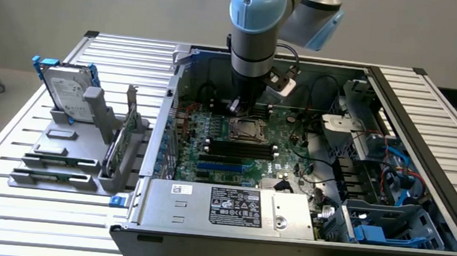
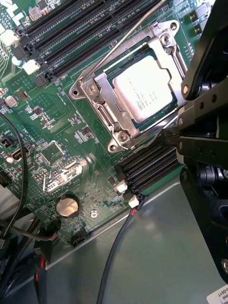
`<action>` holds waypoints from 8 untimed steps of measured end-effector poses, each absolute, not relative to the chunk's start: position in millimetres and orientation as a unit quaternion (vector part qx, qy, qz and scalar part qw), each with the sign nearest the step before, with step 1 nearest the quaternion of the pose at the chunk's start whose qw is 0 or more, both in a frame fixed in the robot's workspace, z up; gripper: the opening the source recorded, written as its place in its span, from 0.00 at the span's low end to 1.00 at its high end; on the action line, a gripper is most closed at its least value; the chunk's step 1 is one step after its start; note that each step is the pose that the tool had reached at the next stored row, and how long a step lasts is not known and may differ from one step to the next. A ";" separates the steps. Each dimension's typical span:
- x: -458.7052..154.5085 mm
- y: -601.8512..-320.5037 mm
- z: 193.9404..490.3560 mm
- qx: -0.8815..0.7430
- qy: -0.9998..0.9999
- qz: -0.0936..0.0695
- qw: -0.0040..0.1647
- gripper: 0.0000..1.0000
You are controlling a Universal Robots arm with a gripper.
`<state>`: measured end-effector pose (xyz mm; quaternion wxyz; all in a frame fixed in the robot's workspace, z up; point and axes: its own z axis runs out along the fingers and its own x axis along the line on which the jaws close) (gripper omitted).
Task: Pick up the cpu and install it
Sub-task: 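Close the cpu cover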
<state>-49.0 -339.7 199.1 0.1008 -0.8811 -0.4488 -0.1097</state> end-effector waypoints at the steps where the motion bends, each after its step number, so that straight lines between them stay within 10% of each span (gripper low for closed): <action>1: -49.0 -339.8 199.2 -0.881 -0.449 -0.110 0.101 0.11; 8: -47.7 -340.4 199.1 -0.880 -0.450 -0.110 0.101 0.11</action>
